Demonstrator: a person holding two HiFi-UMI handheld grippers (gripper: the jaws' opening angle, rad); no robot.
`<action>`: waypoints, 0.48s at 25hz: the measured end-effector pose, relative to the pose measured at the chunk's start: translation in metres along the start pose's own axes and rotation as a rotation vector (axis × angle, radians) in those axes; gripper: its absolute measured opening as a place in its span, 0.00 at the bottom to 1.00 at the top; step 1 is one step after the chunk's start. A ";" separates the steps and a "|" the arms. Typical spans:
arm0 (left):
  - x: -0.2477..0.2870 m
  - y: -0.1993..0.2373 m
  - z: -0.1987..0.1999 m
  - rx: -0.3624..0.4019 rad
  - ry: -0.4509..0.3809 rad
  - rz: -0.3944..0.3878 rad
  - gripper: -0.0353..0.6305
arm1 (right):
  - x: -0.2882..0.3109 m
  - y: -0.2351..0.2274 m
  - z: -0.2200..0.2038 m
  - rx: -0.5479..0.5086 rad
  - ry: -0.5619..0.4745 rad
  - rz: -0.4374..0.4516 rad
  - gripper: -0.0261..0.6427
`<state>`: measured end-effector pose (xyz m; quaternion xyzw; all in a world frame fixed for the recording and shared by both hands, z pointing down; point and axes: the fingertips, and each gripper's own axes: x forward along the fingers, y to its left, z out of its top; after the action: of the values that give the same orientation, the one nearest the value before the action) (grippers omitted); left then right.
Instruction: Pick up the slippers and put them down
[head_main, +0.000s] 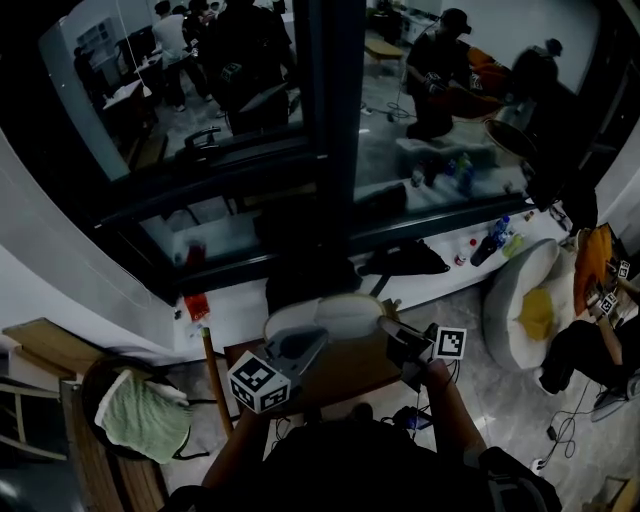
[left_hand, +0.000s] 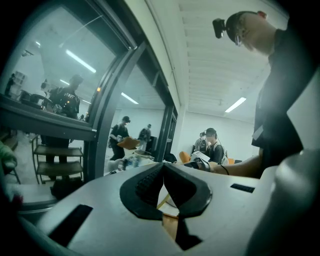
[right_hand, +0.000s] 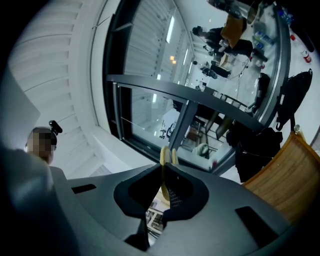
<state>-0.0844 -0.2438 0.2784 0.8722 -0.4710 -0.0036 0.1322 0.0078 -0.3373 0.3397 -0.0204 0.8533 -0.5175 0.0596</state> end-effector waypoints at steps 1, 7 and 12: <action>0.000 0.000 0.000 -0.003 0.001 0.000 0.07 | 0.000 0.000 0.000 0.002 -0.001 0.003 0.09; -0.002 0.001 0.000 -0.001 0.002 0.004 0.07 | 0.001 -0.001 0.001 0.002 0.003 0.005 0.09; -0.003 0.002 -0.004 0.000 0.009 0.009 0.07 | 0.002 -0.002 0.001 0.000 0.006 0.006 0.09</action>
<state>-0.0870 -0.2412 0.2826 0.8700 -0.4743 0.0010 0.1345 0.0061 -0.3390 0.3408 -0.0162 0.8537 -0.5172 0.0587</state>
